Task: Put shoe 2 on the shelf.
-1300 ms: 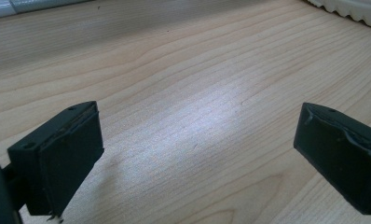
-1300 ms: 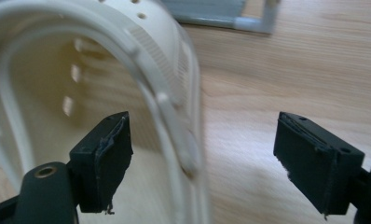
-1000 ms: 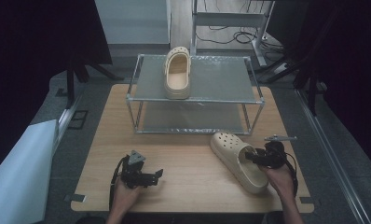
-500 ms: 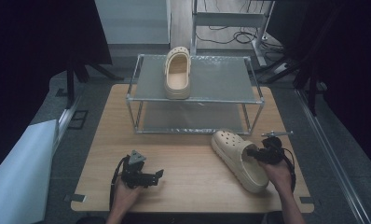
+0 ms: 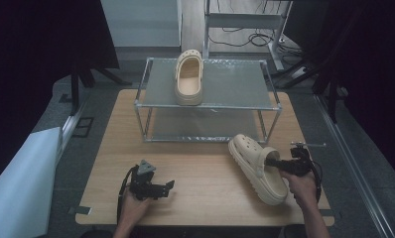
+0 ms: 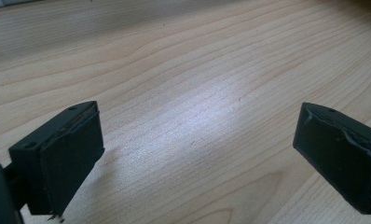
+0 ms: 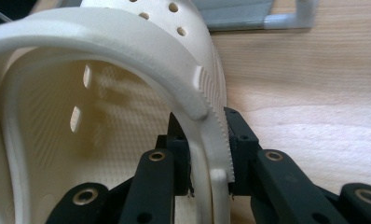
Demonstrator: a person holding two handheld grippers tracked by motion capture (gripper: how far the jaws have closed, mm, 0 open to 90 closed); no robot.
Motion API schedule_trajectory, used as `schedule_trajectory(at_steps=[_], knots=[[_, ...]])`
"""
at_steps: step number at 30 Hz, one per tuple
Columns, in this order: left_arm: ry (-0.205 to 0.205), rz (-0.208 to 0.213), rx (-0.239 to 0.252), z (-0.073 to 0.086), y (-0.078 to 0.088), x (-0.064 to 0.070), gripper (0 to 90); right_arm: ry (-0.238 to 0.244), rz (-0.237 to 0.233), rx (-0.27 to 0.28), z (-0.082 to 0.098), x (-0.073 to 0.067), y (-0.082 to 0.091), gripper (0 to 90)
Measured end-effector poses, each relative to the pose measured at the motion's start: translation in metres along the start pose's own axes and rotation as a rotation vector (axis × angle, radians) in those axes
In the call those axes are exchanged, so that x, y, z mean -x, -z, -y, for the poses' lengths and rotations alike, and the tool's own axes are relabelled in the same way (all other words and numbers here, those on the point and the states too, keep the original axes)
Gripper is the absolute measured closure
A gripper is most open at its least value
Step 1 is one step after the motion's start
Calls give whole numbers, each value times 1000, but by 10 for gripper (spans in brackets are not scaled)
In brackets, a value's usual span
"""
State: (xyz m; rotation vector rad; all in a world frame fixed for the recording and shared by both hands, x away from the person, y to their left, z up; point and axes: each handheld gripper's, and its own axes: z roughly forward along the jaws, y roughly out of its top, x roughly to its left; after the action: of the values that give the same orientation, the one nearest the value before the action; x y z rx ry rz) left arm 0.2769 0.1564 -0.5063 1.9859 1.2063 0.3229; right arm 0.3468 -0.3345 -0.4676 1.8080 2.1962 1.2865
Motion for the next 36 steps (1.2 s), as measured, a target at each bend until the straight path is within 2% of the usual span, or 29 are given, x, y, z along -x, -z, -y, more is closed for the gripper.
schedule_trajectory(at_steps=[3, 4, 8, 12, 14, 19, 32, 36], knots=[[3, 0, 0, 0, 0, 0, 14, -8, -23, 9, 1, -2, 3, 747], [4, -2, -2, 0, 0, 0, 14, -16, -48, 21, 1, -5, 7, 746], [6, -12, -19, 1, -2, -1, 10, -27, -87, 42, 0, -13, 14, 746], [-6, -45, -47, 2, -4, -1, 0, -30, -99, 48, -3, -21, 21, 747], [-24, -84, -68, 3, -5, -1, 0, -28, -102, 56, -4, -25, 24, 746], [-40, -116, -84, 4, -7, -1, 0, -27, -121, 70, -9, -34, 33, 746], [-44, -110, -77, 4, -9, 1, 0, -56, -148, 82, -33, -55, 55, 746], [-48, -103, -77, 4, -9, 1, 0, -72, -174, 93, -42, -62, 62, 745]])
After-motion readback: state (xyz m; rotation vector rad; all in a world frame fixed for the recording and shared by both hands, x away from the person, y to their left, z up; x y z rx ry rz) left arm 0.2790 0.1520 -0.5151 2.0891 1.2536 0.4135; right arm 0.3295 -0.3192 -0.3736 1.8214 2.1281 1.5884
